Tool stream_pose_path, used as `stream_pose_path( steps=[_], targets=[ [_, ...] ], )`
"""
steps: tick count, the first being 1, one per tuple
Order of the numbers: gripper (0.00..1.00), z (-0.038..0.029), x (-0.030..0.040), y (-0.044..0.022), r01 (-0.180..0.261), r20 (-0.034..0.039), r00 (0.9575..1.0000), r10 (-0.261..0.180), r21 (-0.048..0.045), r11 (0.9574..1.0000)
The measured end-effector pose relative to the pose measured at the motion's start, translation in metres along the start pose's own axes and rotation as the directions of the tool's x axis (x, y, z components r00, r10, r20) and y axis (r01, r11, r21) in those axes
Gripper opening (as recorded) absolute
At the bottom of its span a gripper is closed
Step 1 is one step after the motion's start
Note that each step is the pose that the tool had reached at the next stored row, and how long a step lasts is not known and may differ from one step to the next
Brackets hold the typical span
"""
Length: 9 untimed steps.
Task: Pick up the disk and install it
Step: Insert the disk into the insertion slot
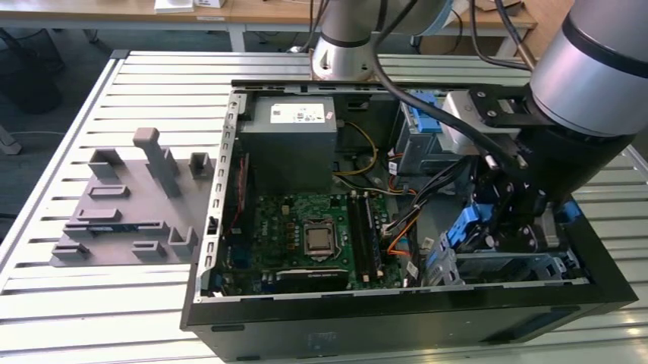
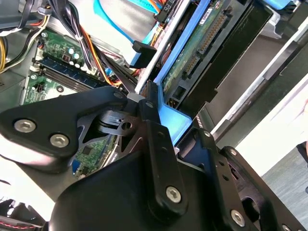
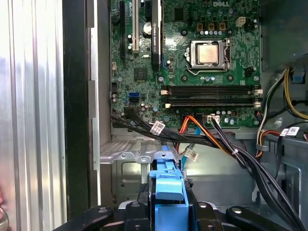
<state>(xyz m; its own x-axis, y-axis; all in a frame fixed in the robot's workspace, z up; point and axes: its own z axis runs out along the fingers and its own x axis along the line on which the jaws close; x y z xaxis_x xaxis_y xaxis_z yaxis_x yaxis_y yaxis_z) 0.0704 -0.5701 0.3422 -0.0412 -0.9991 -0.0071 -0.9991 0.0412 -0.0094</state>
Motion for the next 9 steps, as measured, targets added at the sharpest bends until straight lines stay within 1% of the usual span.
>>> stream_pose_path(
  steps=[9],
  targets=[
    [0.36, 0.0054, 0.0001, 0.0001, 0.0, 0.0002, 1.0, 0.0, 0.0, 1.0]
  ],
)
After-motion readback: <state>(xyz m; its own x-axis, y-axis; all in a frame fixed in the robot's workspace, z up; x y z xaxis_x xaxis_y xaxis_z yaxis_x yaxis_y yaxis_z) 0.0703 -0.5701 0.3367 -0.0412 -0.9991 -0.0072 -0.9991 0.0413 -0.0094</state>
